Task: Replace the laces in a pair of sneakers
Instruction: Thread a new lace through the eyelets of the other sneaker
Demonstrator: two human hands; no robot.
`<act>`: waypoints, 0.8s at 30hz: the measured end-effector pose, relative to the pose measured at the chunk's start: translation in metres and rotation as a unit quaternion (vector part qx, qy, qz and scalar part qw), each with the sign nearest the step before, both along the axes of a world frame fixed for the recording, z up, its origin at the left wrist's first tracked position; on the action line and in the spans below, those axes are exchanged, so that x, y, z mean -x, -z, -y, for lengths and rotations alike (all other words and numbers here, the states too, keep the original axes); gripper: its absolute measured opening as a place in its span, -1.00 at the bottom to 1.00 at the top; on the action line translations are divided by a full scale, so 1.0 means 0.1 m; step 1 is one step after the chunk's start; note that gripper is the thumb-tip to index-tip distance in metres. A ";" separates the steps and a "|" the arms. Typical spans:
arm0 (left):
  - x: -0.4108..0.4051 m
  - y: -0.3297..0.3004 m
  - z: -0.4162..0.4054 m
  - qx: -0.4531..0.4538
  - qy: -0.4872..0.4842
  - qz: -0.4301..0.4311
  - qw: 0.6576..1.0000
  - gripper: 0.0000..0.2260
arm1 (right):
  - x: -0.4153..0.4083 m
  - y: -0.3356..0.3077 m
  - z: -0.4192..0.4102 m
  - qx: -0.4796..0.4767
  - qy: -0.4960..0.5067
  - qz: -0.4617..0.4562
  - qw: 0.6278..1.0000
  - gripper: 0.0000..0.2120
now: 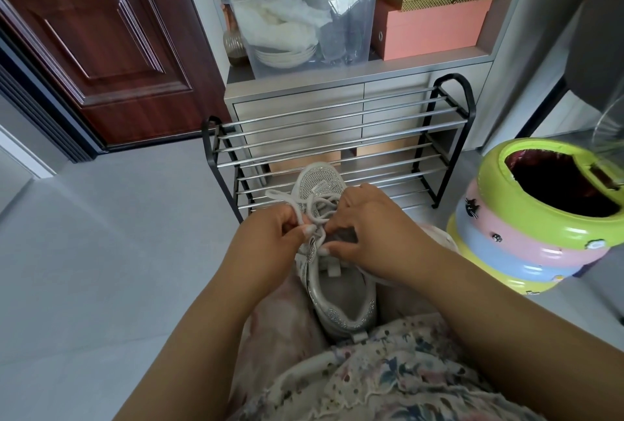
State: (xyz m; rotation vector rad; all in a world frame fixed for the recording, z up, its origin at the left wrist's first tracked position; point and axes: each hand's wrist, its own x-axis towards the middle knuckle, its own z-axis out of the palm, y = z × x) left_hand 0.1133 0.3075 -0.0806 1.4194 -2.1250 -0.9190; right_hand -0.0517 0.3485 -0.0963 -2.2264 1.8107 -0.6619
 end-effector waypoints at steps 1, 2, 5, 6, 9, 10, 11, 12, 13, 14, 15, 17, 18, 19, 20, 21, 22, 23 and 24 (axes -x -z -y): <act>0.00 0.00 0.00 0.012 0.004 0.012 1.000 -0.82 | 0.00 0.00 0.00 0.001 0.001 0.002 1.000 -0.64; 0.00 -0.01 0.00 0.024 0.007 0.023 0.999 -0.82 | 0.00 0.00 0.00 0.001 0.003 0.005 1.000 -0.65; 0.00 -0.04 0.00 0.062 0.016 0.059 0.996 -0.74 | 0.00 0.00 0.00 0.002 0.003 0.012 1.000 -0.67; 0.00 -0.05 0.00 0.070 0.019 0.068 0.995 -0.73 | 0.00 0.00 0.00 0.001 0.002 0.013 1.000 -0.67; 0.02 -0.01 0.00 0.055 0.023 0.056 0.997 -0.76 | -0.01 0.00 0.00 -0.004 0.000 0.015 1.000 -0.68; 0.02 0.02 0.00 0.040 0.018 0.041 0.998 -0.77 | -0.01 0.00 0.00 -0.007 -0.001 0.011 1.000 -0.68; 0.03 0.05 0.01 0.021 0.009 0.020 1.000 -0.78 | 0.00 0.00 0.01 -0.009 -0.001 0.005 1.000 -0.69; 0.03 0.08 0.01 0.002 -0.004 -0.009 1.000 -0.80 | 0.00 0.01 0.01 -0.010 0.000 -0.001 1.000 -0.72; 0.04 0.10 0.01 -0.018 -0.017 -0.039 0.999 -0.80 | 0.01 0.01 0.02 -0.012 0.001 -0.007 1.000 -0.77; 0.04 0.13 0.01 -0.037 -0.028 -0.067 0.997 -0.80 | 0.01 0.02 0.02 -0.013 0.003 -0.009 1.000 -0.81; 0.05 0.15 0.01 -0.052 -0.037 -0.088 0.994 -0.79 | 0.02 0.02 0.02 -0.012 0.006 -0.008 1.000 -0.84; 0.05 0.17 0.00 -0.078 -0.044 -0.113 0.990 -0.78 | 0.01 0.03 0.02 -0.009 0.010 0.006 1.000 -0.87; 0.06 0.18 0.00 -0.089 -0.044 -0.124 0.987 -0.79 | 0.01 0.04 0.02 -0.004 0.011 0.017 1.000 -0.88; 0.06 0.19 0.00 -0.096 -0.044 -0.133 0.985 -0.80 | 0.01 0.05 0.02 0.003 0.013 0.026 1.000 -0.90; 0.07 0.20 0.00 -0.101 -0.046 -0.138 0.984 -0.81 | 0.01 0.06 0.02 0.008 0.013 0.032 0.999 -0.91; 0.07 0.21 0.00 -0.104 -0.049 -0.142 0.983 -0.82 | 0.01 0.06 0.02 0.012 0.013 0.038 0.999 -0.92; 0.07 0.21 -0.01 -0.107 -0.050 -0.147 0.982 -0.82 | 0.00 0.06 0.01 0.016 0.011 0.046 0.999 -0.93; 0.07 0.21 -0.02 -0.115 -0.050 -0.157 0.980 -0.83 | 0.00 0.06 0.01 0.020 0.008 0.053 0.998 -0.93; 0.08 0.21 -0.04 -0.129 -0.048 -0.174 0.975 -0.85 | -0.01 0.07 0.00 0.027 0.006 0.057 0.998 -0.91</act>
